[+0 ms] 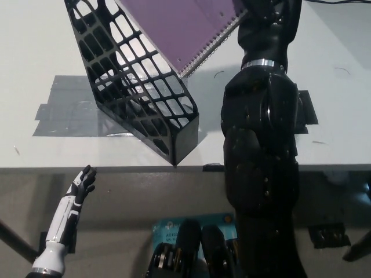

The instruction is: A person hands a notebook to the robot and the robot grabs it with its right hand and places it in the magazine stand kept in the centre of the desk infront of it.

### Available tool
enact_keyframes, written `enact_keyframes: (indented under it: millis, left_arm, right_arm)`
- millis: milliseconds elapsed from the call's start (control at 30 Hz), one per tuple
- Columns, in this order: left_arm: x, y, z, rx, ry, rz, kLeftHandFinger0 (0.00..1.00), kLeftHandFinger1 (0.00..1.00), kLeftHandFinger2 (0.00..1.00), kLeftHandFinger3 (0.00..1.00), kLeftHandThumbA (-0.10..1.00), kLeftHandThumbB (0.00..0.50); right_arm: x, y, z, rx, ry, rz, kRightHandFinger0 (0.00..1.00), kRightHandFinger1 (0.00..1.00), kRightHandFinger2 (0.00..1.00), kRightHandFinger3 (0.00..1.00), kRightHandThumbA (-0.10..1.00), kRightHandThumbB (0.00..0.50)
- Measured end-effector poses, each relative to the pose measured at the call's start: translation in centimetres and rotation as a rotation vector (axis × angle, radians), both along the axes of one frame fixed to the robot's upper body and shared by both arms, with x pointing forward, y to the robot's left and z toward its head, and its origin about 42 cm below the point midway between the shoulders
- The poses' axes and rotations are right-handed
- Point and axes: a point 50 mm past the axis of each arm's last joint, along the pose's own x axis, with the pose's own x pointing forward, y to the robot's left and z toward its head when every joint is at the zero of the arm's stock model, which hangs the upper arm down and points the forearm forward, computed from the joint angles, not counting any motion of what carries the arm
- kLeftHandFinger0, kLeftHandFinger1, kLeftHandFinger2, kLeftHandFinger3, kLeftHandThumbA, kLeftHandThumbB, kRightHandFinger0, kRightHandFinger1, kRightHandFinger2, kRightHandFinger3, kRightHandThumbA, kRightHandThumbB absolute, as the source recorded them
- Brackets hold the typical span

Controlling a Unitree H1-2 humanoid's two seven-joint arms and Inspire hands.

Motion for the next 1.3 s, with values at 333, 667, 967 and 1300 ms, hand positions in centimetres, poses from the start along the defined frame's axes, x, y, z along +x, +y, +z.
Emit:
enact_keyframes:
  millis: [333,667,967,1300]
  left_arm:
    - [0.0,0.0,0.0,-0.001,0.0,-0.001,1.0,1.0,1.0,1.0,1.0,0.481]
    - [0.1,0.0,0.1,-0.001,-0.002,-0.002,1.0,1.0,1.0,1.0,1.0,0.467]
    - [0.2,0.0,0.2,0.0,-0.005,-0.004,1.0,1.0,1.0,1.0,1.0,0.47]
    - [0.2,0.0,0.2,0.001,-0.006,-0.007,1.0,1.0,1.0,1.0,1.0,0.464]
  right_arm:
    - [0.4,0.3,-0.6,0.031,0.011,-0.033,0.0,0.0,0.0,0.0,0.98,0.007]
    - [0.0,1.1,-0.3,0.031,-0.02,-0.025,0.0,0.0,0.0,0.0,1.0,0.0]
    - [-0.4,2.1,-0.4,0.01,-0.036,-0.006,0.0,0.0,0.0,0.0,1.0,0.021]
    - [-1.3,3.5,-0.8,-0.034,-0.047,0.025,0.0,0.0,0.0,0.0,1.0,0.005]
